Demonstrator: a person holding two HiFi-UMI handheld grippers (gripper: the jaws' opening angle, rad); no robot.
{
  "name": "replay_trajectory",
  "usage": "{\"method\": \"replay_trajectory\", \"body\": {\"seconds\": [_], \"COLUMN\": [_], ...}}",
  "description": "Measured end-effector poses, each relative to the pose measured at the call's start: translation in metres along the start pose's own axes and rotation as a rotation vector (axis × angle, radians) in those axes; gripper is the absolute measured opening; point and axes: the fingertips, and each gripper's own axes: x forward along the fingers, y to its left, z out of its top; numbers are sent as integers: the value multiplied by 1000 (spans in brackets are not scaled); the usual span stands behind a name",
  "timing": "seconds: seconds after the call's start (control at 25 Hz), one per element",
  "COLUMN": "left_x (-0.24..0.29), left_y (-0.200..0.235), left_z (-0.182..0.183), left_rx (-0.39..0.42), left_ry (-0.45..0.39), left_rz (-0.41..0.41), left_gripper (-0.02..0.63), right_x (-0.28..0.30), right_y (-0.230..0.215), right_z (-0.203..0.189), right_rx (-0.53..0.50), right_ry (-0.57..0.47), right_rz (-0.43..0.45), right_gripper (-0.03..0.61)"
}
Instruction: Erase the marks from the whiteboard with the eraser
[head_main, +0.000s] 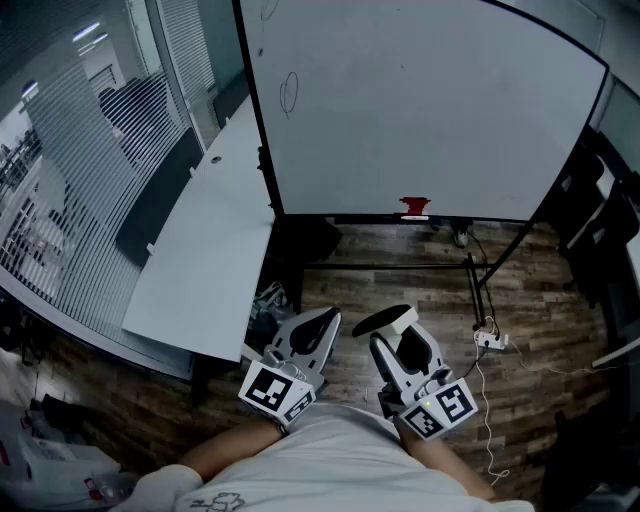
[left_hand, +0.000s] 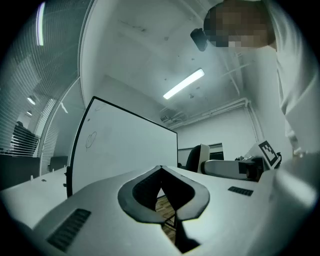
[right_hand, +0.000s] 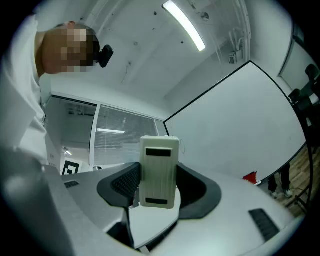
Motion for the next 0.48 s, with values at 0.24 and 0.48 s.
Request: {"method": "replay_trajectory", "body": {"seconds": [0.24,0.48], "left_x": [4,7], "left_y": [0,16], "left_z": [-6,-14], "left_rx": [-15,-40], "left_ry": [-2,7], "left_rz": [-13,3], "left_gripper": [8,8], "right_x": [3,13], "right_y": [-5,-11], "right_z": [-7,-14], "right_rx": [8,28], "right_ry": [13,21], "right_rz": [0,-2], "right_gripper": [235,235]}}
